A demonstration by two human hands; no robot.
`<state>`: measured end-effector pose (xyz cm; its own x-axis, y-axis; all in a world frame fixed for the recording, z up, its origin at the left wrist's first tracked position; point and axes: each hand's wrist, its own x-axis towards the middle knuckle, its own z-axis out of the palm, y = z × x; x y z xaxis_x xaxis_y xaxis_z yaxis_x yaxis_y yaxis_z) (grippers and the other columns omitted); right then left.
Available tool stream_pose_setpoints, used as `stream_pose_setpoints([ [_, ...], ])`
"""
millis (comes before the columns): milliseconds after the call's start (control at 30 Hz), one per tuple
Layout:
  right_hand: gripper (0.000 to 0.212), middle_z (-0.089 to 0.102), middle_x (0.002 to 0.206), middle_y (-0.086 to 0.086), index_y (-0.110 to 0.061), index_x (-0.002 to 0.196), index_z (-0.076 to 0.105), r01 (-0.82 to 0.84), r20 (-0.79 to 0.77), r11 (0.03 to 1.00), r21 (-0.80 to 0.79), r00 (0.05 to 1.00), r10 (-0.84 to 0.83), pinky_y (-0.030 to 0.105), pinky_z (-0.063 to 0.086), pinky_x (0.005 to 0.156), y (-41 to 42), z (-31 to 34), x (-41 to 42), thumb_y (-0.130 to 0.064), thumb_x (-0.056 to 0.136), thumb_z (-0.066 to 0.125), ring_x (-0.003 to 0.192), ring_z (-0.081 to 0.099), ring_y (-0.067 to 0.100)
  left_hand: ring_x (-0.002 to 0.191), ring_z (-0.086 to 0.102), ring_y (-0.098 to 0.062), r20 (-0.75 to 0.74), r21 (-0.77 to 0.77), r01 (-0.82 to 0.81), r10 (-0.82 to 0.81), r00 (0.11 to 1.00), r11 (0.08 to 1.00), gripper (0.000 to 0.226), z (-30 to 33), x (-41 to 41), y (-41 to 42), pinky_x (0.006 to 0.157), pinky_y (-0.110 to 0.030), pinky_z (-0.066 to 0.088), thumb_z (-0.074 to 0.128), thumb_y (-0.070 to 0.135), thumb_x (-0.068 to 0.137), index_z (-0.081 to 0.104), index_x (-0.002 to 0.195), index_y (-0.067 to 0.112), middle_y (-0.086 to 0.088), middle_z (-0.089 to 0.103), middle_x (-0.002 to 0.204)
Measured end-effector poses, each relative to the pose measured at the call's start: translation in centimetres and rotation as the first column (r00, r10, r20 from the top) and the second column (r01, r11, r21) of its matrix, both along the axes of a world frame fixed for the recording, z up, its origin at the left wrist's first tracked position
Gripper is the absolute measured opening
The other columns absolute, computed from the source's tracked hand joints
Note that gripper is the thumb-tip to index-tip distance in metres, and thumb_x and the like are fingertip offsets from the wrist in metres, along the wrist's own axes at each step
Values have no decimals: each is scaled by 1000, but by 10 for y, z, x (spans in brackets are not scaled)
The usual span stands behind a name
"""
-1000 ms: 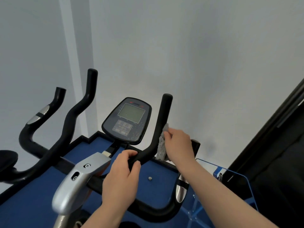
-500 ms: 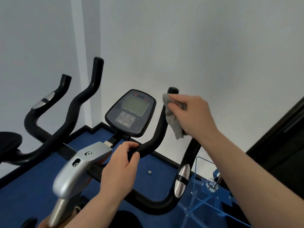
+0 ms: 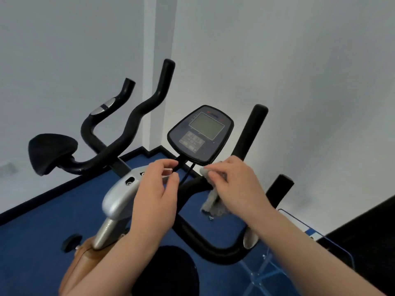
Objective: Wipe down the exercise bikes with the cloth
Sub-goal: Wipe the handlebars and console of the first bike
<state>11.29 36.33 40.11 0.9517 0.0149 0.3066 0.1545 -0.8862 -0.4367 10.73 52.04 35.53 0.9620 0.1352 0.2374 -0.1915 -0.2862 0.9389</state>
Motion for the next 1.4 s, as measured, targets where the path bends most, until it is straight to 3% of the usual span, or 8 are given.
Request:
stream_pose_setpoints([
  [167, 23, 46, 95, -8, -26, 99, 69, 151, 73, 988, 17, 986, -152, 14, 35, 57, -14, 0, 3, -29, 97, 47, 71, 52, 5, 102, 49, 10, 42, 274, -79, 70, 997, 959, 15, -10, -39, 33, 76, -17, 40, 46, 32, 90, 53, 101, 41, 30, 52, 103],
  [400, 20, 45, 94, -9, -29, 100, 69, -403, -106, 915, -29, 911, 398, 21, 45, 68, 52, -26, -15, -29, 93, 50, 76, 56, 9, 101, 47, 17, -96, 307, -109, 144, 985, 946, 14, -29, -76, 33, 77, 1, 33, 47, 33, 93, 52, 101, 44, 33, 51, 100],
  [500, 20, 45, 87, -16, -37, 102, 69, -324, -52, 946, 3, 945, 324, 13, 35, 62, 25, -6, 15, -32, 93, 52, 75, 50, 1, 97, 51, 12, -138, 265, -160, 201, 970, 951, 15, -39, -84, 28, 77, -5, 37, 39, 45, 89, 51, 98, 45, 31, 55, 97],
  [600, 22, 42, 89, -9, -27, 100, 67, -179, 22, 960, -217, 982, 188, 23, 38, 60, 31, -19, 11, -30, 96, 45, 69, 48, 10, 98, 49, 14, -164, 180, -217, 247, 955, 959, 19, -48, -87, 22, 76, -17, 42, 34, 52, 86, 49, 98, 48, 29, 58, 95],
  [833, 18, 55, 96, -20, -37, 104, 68, -589, -194, 808, 2, 793, 578, 21, 43, 81, 45, -19, -1, -33, 89, 59, 89, 55, 0, 91, 58, -3, -121, 1, -345, 342, 932, 939, 22, -56, -87, 18, 81, -38, 49, 40, 51, 85, 52, 98, 39, 17, 59, 92],
  [1000, 16, 65, 96, -21, -38, 96, 71, -665, -219, 737, -124, 742, 633, 27, 26, 89, 37, 5, 34, -30, 83, 67, 97, 45, 1, 91, 59, -5, -109, -11, -347, 344, 933, 938, 18, -56, -87, 17, 80, -35, 50, 43, 46, 84, 55, 96, 39, 17, 60, 91],
  [1200, 9, 65, 89, -15, -37, 76, 73, -656, -490, 754, -30, 667, 562, 26, 48, 78, 60, -4, 54, -29, 73, 76, 85, 60, 2, 88, 61, -5, -118, -14, -332, 328, 937, 943, 20, -55, -88, 17, 79, -40, 51, 41, 47, 84, 56, 92, 37, 14, 62, 88],
  [1400, 9, 51, 92, -13, -29, 73, 67, -616, -251, 784, -75, 773, 583, 23, 42, 74, 82, -28, 55, -29, 72, 76, 86, 54, 7, 84, 60, -6, -89, 1, -329, 328, 941, 944, 20, -54, -86, 17, 73, -38, 51, 39, 47, 83, 57, 86, 37, 12, 61, 85],
])
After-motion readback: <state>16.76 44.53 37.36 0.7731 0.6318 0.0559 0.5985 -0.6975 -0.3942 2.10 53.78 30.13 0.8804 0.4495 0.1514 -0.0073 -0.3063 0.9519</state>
